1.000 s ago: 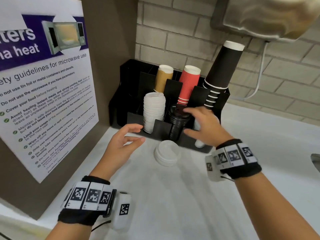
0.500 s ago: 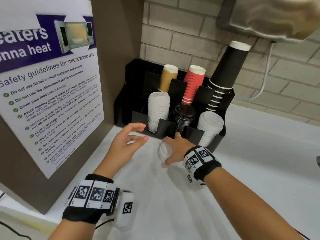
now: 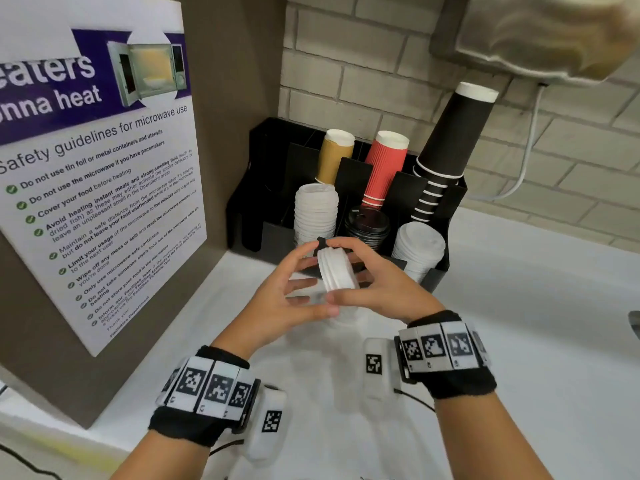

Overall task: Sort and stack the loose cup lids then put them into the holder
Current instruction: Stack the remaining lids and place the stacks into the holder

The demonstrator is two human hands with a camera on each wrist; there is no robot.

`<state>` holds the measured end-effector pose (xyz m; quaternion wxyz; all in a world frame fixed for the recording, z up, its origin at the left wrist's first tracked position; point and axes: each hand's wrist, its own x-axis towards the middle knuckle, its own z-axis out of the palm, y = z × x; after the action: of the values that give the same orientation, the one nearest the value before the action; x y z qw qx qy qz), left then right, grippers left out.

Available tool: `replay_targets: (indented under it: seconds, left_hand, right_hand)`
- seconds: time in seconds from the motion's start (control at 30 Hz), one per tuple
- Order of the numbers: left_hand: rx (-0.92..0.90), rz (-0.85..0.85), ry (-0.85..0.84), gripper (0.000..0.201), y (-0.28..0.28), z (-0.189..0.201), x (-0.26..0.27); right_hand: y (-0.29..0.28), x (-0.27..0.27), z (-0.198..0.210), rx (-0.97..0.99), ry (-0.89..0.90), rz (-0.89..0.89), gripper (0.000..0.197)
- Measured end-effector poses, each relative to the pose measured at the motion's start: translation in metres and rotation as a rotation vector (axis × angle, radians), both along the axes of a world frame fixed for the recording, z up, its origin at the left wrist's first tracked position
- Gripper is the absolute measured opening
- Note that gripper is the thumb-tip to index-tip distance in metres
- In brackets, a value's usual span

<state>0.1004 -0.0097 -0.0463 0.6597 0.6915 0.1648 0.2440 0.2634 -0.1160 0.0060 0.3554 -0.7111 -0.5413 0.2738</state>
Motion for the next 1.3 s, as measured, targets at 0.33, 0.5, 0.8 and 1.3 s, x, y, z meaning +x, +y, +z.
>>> replay_targets:
  seconds: [0.33,0.5,0.8,1.3]
  left_hand:
    - [0.028,-0.032,-0.102,0.094,-0.011,0.008,0.0]
    - [0.04,0.001,-0.104,0.099,-0.014,0.009,0.001]
    - [0.037,-0.034,-0.095,0.097,-0.016,0.01,0.0]
    - [0.015,0.176,-0.096,0.049,0.001,0.002,-0.01]
  right_hand:
    - [-0.022,-0.017,0.009,0.141,0.18,-0.014,0.07]
    - [-0.023,-0.022,0.004,0.17,0.151,-0.066,0.07]
    - [-0.029,-0.027,0.002,0.215,0.16,-0.082,0.066]
    - [-0.031,0.116,0.038,0.103,-0.373,-0.597,0.07]
